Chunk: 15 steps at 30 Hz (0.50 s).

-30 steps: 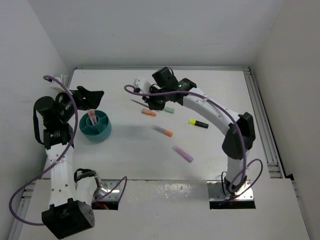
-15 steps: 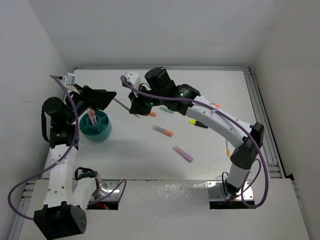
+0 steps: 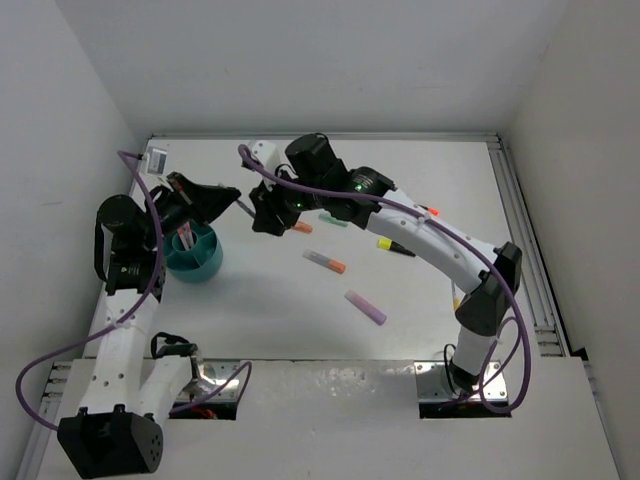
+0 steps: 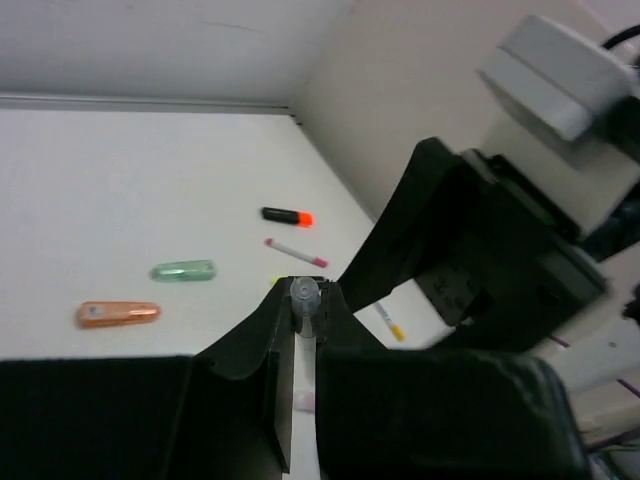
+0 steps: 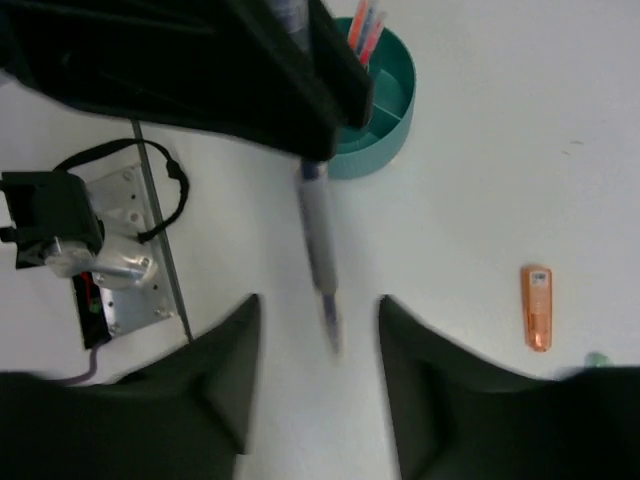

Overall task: Sort the stationery into containers
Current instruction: Pass the stationery from the right arm to the left, then place the stationery into the container

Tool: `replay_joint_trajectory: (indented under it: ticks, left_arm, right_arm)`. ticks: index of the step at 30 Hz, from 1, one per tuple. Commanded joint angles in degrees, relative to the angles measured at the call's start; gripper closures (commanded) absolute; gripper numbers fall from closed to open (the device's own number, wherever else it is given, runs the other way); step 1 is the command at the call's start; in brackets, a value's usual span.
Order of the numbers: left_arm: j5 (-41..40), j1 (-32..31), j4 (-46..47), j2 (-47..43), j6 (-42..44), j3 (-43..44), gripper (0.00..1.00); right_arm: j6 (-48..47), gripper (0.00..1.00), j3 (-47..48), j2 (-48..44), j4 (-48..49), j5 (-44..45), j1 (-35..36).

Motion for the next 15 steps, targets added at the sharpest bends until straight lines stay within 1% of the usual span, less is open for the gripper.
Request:
replay_joint_trajectory:
  ticks: [1, 2, 3, 4, 5, 6, 7, 8, 10, 11, 15]
  left_arm:
    - [-4.08, 1.66, -4.84, 0.02, 7.91, 4.46, 1.00]
    - [-5.84, 2.36, -8.35, 0.19, 11.79, 6.41, 1.00]
    - [-8.30, 3.07, -17.17, 0.37, 15.92, 8.43, 1.00]
    - [-11.02, 3.60, -20.22, 0.63, 20.14, 10.19, 1.00]
    - [-18.44, 4.30, -22.77, 0.72, 26.97, 12.47, 1.00]
    - [-22.95, 4.48, -26.63, 0.90, 29.82, 13.10, 1.00]
    - [-27.26, 4.57, -28.23, 0.99, 34.55, 13.71, 1.00]
    - [-33.40, 4.83, -29.55, 1.51, 36.51, 13.81, 1.00]
    - [-37.57, 5.09, -30.01, 2.04, 39.41, 13.28, 1.00]
    - [-39.07, 5.79, -29.66, 2.13, 41.25, 12.67, 1.00]
    - [-39.61, 7.29, -24.48, 2.22, 43.81, 7.23, 1.00]
  right_arm:
    - [2.16, 0.45, 0.76, -1.75, 2.50, 0.03, -0.96]
    - [2.52, 0.39, 0.05, -2.27, 2.50, 0.38, -1.66]
    - [2.78, 0.35, -1.09, -2.89, 2.67, 0.64, -2.54]
    - [2.78, 0.35, -2.23, -4.11, 2.85, 0.56, -4.46]
    - [2.78, 0.35, -4.85, -4.65, 3.02, 0.64, -5.53]
    - [2.96, 0.35, -6.53, -5.44, 3.03, 0.56, -6.49]
    - [3.22, 0.35, -9.42, -6.66, 3.11, 0.56, -8.51]
    - [3.40, 0.35, -10.93, -7.20, 3.37, 0.64, -9.40]
    - [3.57, 0.35, -13.57, -8.08, 3.55, 0.56, -12.03]
    - [3.66, 0.36, -15.93, -8.43, 3.55, 0.38, -12.91]
    - [4.10, 0.37, -20.51, -8.87, 4.43, -0.06, -15.73]
